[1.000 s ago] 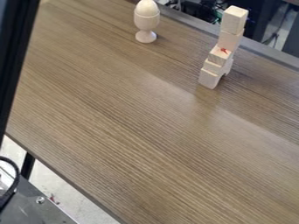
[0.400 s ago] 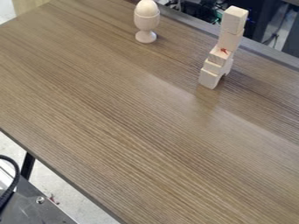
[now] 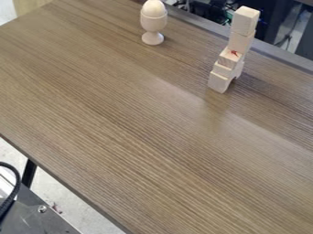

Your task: Move the cube on left of the table

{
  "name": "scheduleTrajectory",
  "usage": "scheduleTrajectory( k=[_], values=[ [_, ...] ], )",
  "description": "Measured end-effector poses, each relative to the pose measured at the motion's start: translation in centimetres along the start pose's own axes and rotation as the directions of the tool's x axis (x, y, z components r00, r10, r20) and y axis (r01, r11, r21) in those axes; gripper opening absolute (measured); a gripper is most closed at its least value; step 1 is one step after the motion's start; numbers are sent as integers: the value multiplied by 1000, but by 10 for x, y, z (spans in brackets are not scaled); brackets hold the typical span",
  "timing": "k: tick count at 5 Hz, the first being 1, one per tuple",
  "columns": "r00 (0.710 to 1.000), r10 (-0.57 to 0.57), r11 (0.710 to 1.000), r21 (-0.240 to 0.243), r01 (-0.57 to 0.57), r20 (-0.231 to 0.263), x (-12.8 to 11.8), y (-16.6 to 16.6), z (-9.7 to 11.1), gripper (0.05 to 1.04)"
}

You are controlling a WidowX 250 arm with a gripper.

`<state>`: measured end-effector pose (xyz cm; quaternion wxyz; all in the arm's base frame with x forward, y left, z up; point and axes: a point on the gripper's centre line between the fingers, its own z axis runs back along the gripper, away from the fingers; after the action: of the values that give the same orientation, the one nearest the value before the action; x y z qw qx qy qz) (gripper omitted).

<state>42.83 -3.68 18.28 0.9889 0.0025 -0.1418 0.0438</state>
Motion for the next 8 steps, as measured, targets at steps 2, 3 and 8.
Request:
scheduleTrajectory(
  k=[2,3,8],
  values=[
    [1000,5,1000,-6,-5,-6,-3,0,-7,1000],
    [1000,6,1000,-2,-6,-12,-4,3,-10,1000],
    [997,-65,997,30,66,-52,-12,7,-39,1000]
  ],
)
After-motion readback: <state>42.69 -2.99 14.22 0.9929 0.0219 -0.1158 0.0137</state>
